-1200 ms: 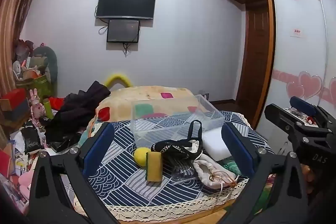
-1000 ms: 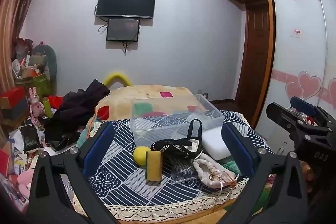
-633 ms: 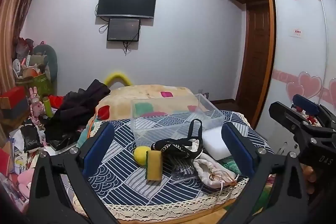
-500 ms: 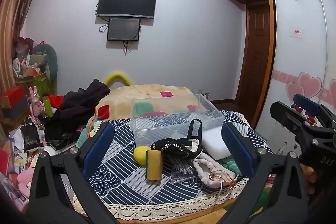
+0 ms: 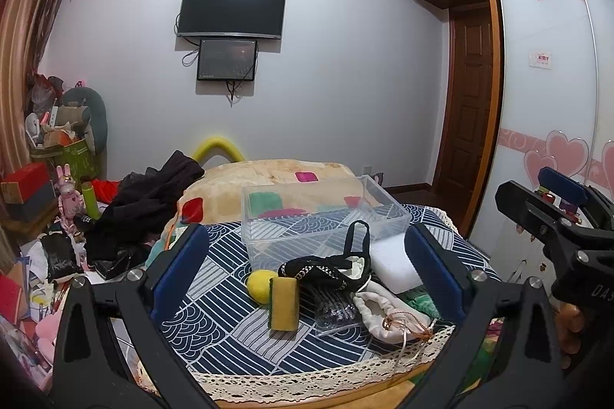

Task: Organize soft objects

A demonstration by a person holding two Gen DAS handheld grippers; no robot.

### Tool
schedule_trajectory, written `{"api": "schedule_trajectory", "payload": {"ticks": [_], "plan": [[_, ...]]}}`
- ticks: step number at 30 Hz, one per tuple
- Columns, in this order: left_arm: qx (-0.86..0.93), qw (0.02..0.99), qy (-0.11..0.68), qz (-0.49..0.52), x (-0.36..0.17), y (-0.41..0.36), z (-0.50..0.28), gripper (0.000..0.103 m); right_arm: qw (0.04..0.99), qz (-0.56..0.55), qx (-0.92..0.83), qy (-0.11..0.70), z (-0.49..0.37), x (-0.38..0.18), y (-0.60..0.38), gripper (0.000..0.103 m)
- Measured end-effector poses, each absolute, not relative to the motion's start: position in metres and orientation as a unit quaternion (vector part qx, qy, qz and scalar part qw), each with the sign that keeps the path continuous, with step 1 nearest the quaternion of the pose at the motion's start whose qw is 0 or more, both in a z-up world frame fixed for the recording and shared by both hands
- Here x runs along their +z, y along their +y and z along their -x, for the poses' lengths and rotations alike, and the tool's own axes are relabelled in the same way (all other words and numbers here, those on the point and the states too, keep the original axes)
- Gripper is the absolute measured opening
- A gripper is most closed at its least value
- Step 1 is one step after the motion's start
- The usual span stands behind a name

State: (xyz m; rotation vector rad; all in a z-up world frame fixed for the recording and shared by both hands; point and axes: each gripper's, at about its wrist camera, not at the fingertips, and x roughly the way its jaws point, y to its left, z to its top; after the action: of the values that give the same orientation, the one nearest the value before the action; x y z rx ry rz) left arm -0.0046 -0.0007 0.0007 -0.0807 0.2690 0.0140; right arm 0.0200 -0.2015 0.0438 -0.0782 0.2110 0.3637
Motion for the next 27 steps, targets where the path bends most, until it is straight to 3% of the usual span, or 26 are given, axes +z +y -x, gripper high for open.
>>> {"api": "schedule_trajectory", "payload": {"ticks": [27], "plan": [[0.006,0.990,0.133,0.044,0.0030,-0.0008,0.0045,0.103,0.977,0.038,0.184,0.101,-0.0166,0.0445,-0.2008,0.103]]}}
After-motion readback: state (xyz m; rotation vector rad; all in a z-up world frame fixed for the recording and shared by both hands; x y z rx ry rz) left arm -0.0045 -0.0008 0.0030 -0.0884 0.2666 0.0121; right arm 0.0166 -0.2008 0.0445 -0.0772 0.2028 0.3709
